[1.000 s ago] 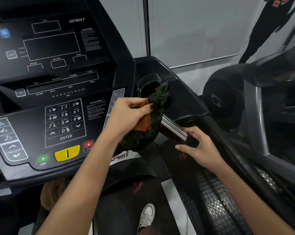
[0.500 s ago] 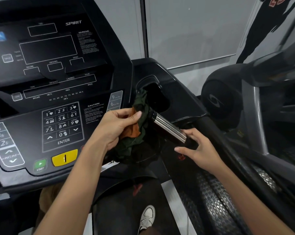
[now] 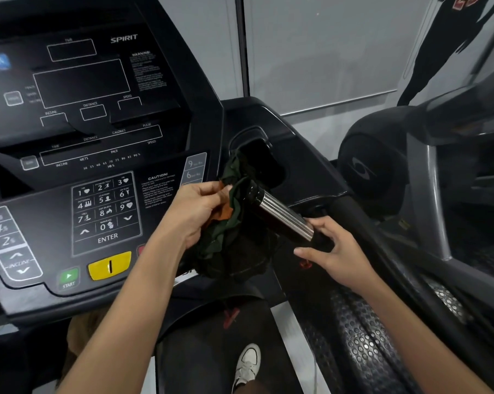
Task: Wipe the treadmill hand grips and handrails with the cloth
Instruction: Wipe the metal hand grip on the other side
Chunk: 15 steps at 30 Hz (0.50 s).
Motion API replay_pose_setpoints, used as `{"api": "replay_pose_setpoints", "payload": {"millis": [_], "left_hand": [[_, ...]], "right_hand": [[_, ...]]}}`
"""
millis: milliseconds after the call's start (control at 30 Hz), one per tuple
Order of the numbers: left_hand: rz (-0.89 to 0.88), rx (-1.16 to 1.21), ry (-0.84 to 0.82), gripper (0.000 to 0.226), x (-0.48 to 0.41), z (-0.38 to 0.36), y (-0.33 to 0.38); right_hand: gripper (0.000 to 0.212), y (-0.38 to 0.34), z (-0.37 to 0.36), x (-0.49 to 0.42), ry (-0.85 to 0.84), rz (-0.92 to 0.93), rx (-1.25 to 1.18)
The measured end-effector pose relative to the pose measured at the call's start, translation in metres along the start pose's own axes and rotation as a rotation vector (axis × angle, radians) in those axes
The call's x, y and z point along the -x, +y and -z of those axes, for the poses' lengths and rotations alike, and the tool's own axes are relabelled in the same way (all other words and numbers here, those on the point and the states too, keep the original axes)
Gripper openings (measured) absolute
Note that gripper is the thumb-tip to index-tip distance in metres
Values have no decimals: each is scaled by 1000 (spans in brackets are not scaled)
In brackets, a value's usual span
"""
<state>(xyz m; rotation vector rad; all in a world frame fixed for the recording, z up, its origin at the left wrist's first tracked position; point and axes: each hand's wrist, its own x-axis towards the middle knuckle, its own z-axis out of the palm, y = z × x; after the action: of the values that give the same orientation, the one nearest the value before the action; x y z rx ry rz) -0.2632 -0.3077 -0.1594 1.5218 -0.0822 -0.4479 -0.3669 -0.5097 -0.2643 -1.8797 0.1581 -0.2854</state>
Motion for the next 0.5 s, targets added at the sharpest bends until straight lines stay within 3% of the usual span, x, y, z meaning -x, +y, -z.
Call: {"api": "replay_pose_setpoints", "payload": {"millis": [100,200,333,500], "left_hand": [[-8,101,-25,9,12,-1,-6],[-41,123,-59,24,23,-6,-5],[-187,-273,-84,30,11,-12,9],[-163,-497,-77,7,-8,-21,22]], "right_hand": [[42,0,0,0,-1,8,2],[41,-1,0,1,-1,9,-3],[42,0,0,0,-4,0,19],[41,-2,1,0,-4,1,16]]}}
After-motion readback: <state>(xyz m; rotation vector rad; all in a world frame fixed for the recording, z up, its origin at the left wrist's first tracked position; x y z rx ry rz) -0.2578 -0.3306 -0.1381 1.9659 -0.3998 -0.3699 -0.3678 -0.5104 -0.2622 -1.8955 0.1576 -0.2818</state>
